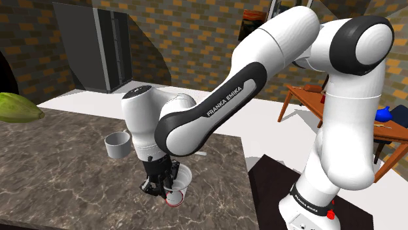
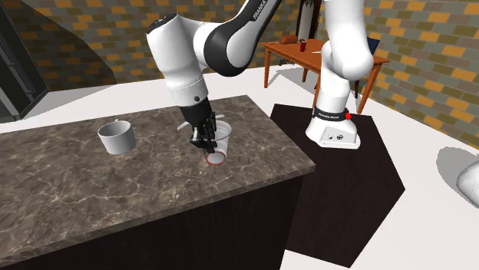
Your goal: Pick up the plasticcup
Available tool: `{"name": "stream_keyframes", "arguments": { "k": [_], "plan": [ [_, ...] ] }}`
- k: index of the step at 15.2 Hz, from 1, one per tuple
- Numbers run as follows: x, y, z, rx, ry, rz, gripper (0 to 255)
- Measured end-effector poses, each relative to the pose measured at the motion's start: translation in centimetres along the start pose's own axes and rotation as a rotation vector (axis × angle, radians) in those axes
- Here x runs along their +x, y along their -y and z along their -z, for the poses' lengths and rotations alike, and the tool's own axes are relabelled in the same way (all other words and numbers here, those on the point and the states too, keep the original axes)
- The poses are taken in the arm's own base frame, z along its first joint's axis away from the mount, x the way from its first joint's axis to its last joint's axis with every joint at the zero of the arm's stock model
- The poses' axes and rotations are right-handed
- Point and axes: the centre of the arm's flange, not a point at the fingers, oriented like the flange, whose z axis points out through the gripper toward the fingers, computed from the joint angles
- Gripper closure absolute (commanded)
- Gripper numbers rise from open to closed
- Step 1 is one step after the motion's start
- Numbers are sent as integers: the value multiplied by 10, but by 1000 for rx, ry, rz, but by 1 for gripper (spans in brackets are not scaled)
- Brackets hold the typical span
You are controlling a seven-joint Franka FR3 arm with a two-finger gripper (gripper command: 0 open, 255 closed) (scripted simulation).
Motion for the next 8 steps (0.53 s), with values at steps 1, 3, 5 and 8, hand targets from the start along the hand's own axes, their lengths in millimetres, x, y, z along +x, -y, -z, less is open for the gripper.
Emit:
{"name": "stream_keyframes", "arguments": {
  "k": [1, 3, 5, 8],
  "plan": [
    [0, 0, 0, 0, 0, 0, 255],
    [0, 0, 0, 0, 0, 0, 255],
    [-2, -1, 7, 0, 1, 0, 255],
    [-4, -2, 20, 0, 1, 0, 255]
  ]
}}
